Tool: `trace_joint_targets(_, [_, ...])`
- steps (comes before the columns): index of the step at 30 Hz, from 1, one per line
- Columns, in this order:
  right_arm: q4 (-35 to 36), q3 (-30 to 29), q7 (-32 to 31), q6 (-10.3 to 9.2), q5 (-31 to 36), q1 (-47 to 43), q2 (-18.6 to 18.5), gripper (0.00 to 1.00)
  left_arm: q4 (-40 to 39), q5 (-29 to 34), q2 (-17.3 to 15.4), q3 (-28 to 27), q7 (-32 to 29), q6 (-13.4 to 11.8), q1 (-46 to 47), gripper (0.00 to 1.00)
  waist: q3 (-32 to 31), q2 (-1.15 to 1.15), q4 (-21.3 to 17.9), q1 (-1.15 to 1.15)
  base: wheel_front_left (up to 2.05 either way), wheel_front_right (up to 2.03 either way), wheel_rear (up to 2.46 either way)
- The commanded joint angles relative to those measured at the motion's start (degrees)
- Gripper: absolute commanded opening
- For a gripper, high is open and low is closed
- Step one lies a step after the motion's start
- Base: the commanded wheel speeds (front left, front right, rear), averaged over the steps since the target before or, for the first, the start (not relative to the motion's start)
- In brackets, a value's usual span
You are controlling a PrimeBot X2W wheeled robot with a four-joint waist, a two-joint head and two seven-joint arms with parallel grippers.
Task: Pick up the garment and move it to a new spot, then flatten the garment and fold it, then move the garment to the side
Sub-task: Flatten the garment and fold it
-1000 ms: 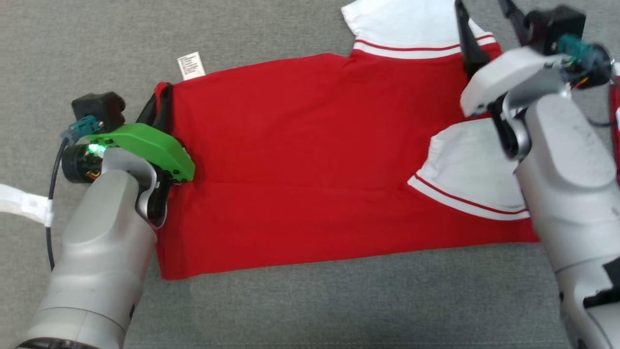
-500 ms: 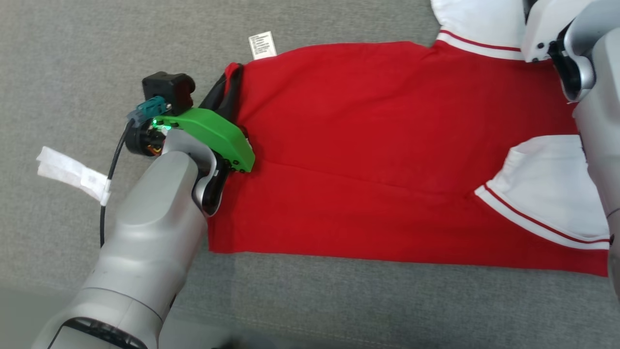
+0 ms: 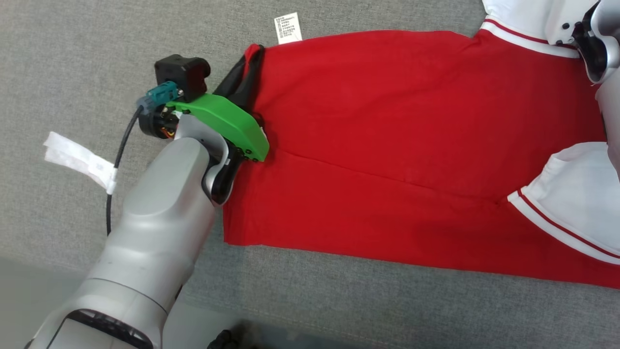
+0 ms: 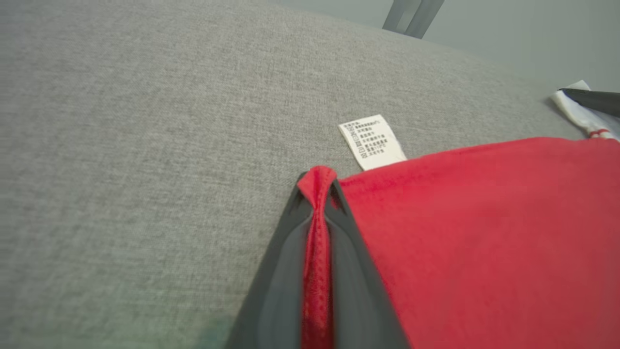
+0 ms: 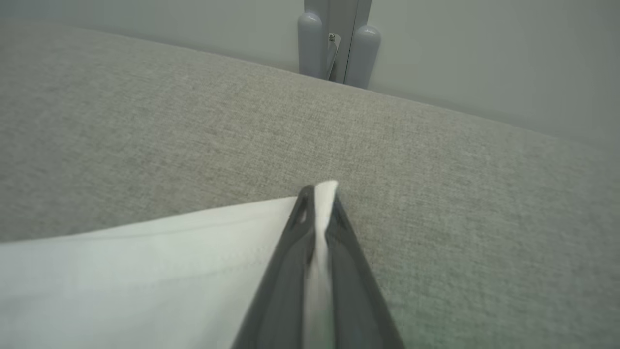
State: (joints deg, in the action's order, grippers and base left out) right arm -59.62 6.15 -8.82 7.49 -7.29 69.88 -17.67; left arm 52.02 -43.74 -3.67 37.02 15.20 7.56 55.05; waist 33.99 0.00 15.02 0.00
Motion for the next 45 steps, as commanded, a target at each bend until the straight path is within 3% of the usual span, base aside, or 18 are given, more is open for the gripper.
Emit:
trace_joint_targets(1, [-1.5,-0.4,0.5,-0.09,0.6,-1.5,-0.8,0.00,0.1,0.3,-1.0,-0.8,-0.2,-0.1,0.8,0.00,0.0,0.00,-0.3,0.00,0.00,0.00,0.00])
trace_joint_targets(9, [1.4,-6.6,14.8,-0.07,4.8,1.7,-0.7,0.00,-5.2,5.8,-3.4,-8.2,-0.1,-0.1,2.5,0.00,-0.8,0.00,-3.0,0.00,0.00,0.00,0.00])
trace_joint_targets(15, [1.8,-11.9,21.7,-0.06,6.4,1.0,3.7,0.00,-7.4,10.0,-5.7,-10.3,-0.1,-0.1,2.5,0.00,-2.5,0.00,-7.0,0.00,0.00,0.00,0.00])
trace_joint_targets(23, [7.8,-12.3,24.0,-0.06,0.1,-7.3,7.9,0.00,-10.7,14.3,-8.7,-13.9,-0.1,-0.1,-4.1,0.00,-7.0,0.00,-12.1,0.00,0.00,0.00,0.00])
trace_joint_targets(30, [20.7,-11.3,24.0,-0.07,-10.4,-23.5,9.6,0.00,-11.7,16.5,-10.6,-17.2,-0.1,-0.1,-13.8,0.00,-12.5,0.00,-15.2,0.00,0.00,0.00,0.00])
trace_joint_targets(39, [25.6,-7.5,24.0,-0.07,-17.4,-40.3,9.8,0.00,-12.4,17.5,-9.5,-20.9,-0.1,-0.1,-23.8,0.00,-16.1,0.00,-16.4,0.00,0.00,0.00,0.00])
trace_joint_targets(40, [25.1,-7.4,24.0,-0.07,-17.9,-41.2,9.8,0.00,-12.2,17.7,-9.2,-21.8,-0.1,-0.1,-24.7,0.22,-16.2,0.00,-16.3,0.00,0.00,0.00,0.00])
trace_joint_targets(41, [24.8,-7.5,23.9,-0.07,-18.3,-41.7,9.9,0.10,-12.1,17.9,-9.0,-22.3,-0.1,-0.1,-25.2,0.46,-16.3,0.00,-16.2,0.00,0.00,0.00,0.00])
trace_joint_targets(42, [24.4,-7.6,23.9,-0.07,-18.8,-42.1,10.1,0.91,-12.1,18.1,-8.3,-23.7,-0.1,-0.2,-26.2,1.00,-16.4,0.00,-15.9,0.00,0.00,0.00,0.00])
trace_joint_targets(43, [24.2,-7.5,23.9,-0.07,-19.1,-42.3,10.0,1.00,-12.4,18.6,-7.9,-24.4,-0.1,-0.3,-26.8,1.00,-16.5,0.00,-15.7,0.00,0.00,0.00,0.00])
trace_joint_targets(45, [23.8,-7.5,23.9,-0.05,-19.2,-42.8,10.0,1.00,-13.9,19.6,-6.4,-26.8,-0.1,-1.3,-28.4,1.00,-16.7,0.00,-15.2,0.00,0.00,0.00,0.00])
